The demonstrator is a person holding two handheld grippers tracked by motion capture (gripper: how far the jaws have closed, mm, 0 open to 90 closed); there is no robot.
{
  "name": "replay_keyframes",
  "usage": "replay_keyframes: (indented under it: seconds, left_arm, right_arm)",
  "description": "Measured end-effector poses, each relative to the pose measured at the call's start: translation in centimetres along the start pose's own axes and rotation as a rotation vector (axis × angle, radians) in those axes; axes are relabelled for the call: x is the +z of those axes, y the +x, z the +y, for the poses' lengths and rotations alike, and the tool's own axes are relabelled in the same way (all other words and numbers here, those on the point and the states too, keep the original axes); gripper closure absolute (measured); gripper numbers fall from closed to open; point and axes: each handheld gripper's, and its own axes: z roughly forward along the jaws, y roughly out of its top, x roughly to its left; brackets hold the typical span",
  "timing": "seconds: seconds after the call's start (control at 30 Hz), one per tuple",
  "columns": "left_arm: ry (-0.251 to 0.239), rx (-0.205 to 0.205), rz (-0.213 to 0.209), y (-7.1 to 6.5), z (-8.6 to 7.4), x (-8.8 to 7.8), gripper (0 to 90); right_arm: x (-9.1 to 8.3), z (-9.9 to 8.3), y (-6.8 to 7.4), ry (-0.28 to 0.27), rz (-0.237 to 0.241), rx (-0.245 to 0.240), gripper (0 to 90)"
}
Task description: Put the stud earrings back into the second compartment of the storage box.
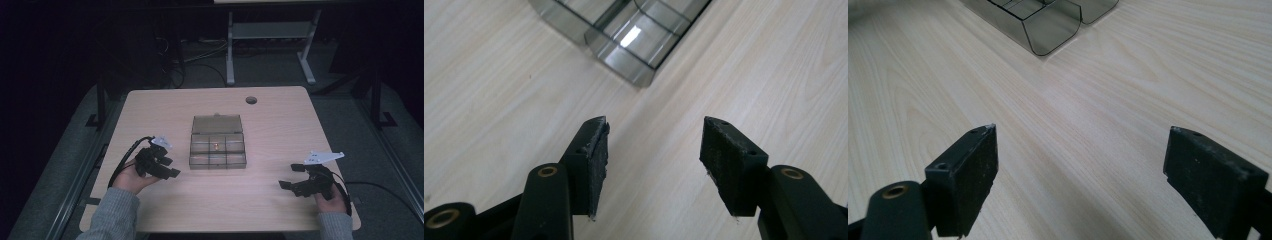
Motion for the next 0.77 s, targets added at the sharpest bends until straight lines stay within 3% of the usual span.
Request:
replay_keyframes:
  seconds: [0.27, 0.5, 0.77]
  left_arm:
    - [-0.003, -0.029, 0.003, -0.1, -2.0, 0.1, 42.3]
    - [-0.044, -0.056, 0.007, -0.9, -4.1, 0.5, 40.8]
    - [-0.06, -0.007, 0.052, -2.5, -6.4, 1.5, 38.2]
  right_arm:
    - [0.1, 0.0, 0.0, 0.005, -0.002, -0.001, 14.0]
    - [0.1, 0.0, 0.1, 0.008, -0.002, -0.001, 14.0]
    - [0.3, 0.1, 0.2, 0.005, 0.011, -0.009, 14.0]
